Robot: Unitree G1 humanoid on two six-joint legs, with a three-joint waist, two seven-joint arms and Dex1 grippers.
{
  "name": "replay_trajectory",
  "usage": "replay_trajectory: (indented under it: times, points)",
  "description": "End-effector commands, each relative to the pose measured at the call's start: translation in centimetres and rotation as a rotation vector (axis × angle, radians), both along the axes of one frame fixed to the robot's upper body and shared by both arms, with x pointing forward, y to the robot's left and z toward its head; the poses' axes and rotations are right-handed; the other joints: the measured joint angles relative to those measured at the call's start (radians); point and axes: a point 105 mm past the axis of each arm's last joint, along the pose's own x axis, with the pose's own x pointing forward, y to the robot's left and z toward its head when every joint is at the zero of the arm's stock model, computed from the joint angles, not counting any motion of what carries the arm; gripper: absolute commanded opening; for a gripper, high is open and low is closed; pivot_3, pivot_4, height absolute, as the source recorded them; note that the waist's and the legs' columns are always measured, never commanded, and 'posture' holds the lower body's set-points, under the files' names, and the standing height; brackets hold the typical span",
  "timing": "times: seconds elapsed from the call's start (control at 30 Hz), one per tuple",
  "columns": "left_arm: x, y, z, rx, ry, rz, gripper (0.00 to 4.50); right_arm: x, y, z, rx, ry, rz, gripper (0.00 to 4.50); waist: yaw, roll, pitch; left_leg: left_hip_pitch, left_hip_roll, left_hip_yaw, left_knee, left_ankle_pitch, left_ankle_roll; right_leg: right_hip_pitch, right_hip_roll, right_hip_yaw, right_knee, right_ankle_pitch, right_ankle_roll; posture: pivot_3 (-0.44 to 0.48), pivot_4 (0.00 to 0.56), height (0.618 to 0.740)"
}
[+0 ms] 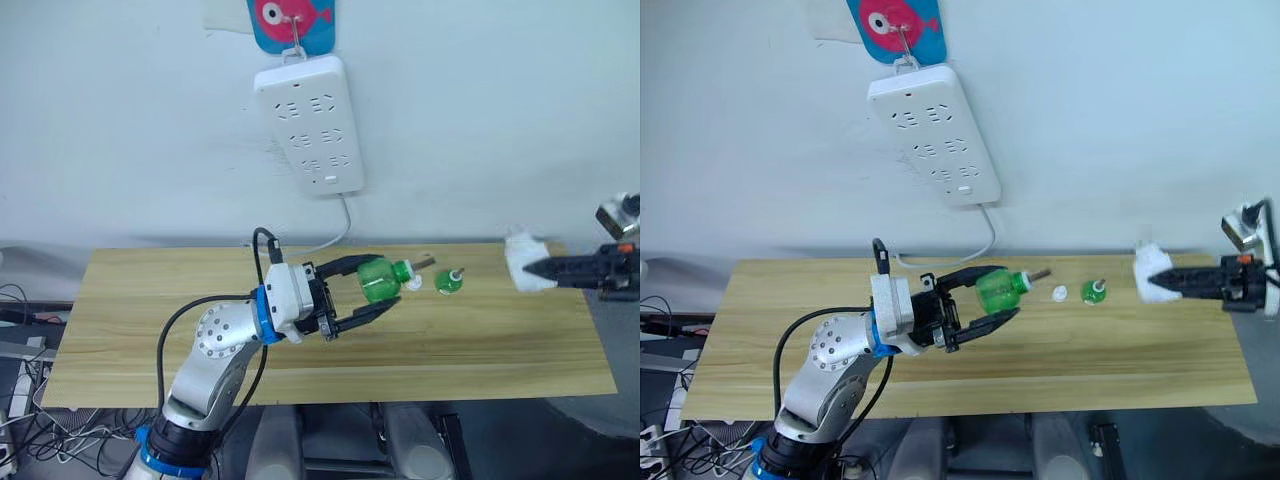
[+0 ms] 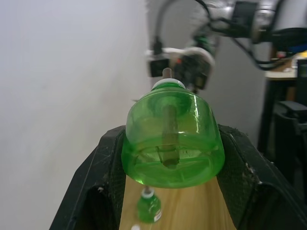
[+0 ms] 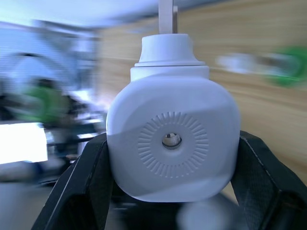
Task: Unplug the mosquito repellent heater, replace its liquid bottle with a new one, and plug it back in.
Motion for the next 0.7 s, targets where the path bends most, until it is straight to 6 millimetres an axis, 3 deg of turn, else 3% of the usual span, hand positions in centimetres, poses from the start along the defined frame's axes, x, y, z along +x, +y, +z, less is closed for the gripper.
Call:
replay_trajectory:
  times: [0.03,0.33,0.7]
  points:
    - [-0.2,-0.2,0.4,-0.014,-0.061,-0.039,2.27,-1.3,1.5,2.5,0.104,-0.029,0.09,2.97,0.003,0.0,0.0,-0.001,0.0,0.0,0.0,0.0,0.0,0.0,0.0,-0.001,-0.001,0.0,0.0,-0.192,0.345,0.74]
    - [1.1,-1.2,0.4,-0.009,-0.089,-0.048,2.27,-1.8,4.0,2.9,0.132,-0.033,0.156,2.97,0.002,-0.001,0.002,-0.004,0.0,0.0,0.0,-0.002,0.004,-0.001,0.0,-0.001,-0.005,0.0,0.0,-0.196,0.351,0.74]
    - [1.9,-2.9,0.8,-0.027,-0.111,-0.068,2.27,-1.5,5.5,3.4,0.14,-0.071,0.144,2.97,0.001,-0.001,0.003,-0.004,0.0,0.0,0.0,-0.002,0.004,-0.001,0.0,-0.001,-0.004,0.0,0.0,-0.206,0.353,0.74]
